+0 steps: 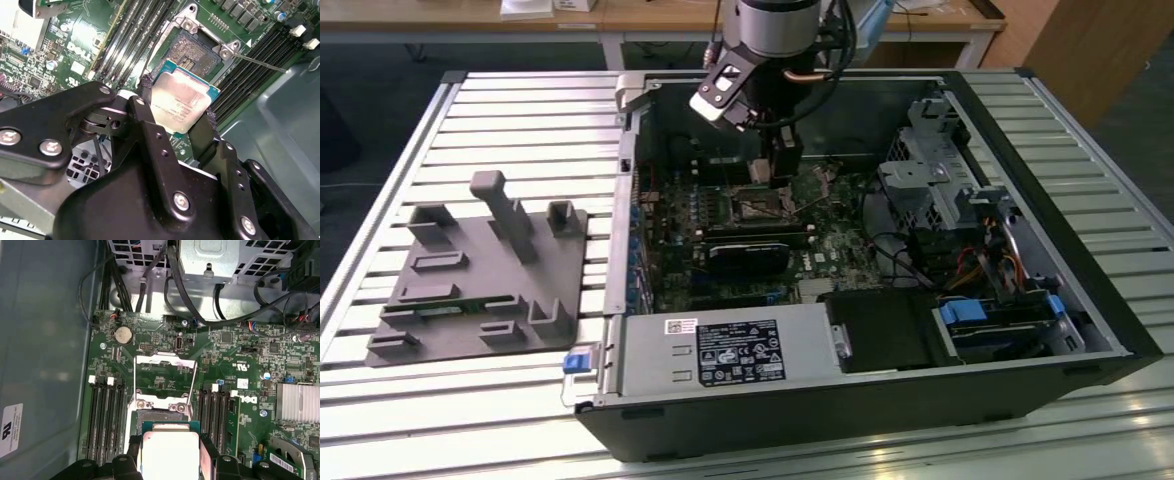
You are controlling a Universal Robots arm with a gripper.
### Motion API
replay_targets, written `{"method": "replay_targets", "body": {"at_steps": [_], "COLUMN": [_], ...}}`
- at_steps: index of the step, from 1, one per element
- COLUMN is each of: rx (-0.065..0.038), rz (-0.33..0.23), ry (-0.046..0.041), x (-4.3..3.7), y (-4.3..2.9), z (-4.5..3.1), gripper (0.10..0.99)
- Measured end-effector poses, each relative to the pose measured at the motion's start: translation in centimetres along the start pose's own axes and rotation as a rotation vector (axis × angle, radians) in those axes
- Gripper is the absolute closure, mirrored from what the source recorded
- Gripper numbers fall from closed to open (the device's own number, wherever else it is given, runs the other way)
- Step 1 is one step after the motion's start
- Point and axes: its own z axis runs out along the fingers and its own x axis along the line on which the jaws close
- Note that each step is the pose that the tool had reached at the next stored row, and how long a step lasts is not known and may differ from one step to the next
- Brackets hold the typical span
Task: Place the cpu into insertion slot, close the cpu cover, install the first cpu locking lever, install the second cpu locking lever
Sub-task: 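Place the cpu into insertion slot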
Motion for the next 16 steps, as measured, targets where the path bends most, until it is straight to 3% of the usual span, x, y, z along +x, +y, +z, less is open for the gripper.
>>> {"method": "replay_targets", "body": {"at_steps": [16], "rx": [0.000], "rz": [0.004], "ry": [-0.0033], "x": [0.07], "y": [-0.07], "z": [0.80], "gripper": [0.545]}}
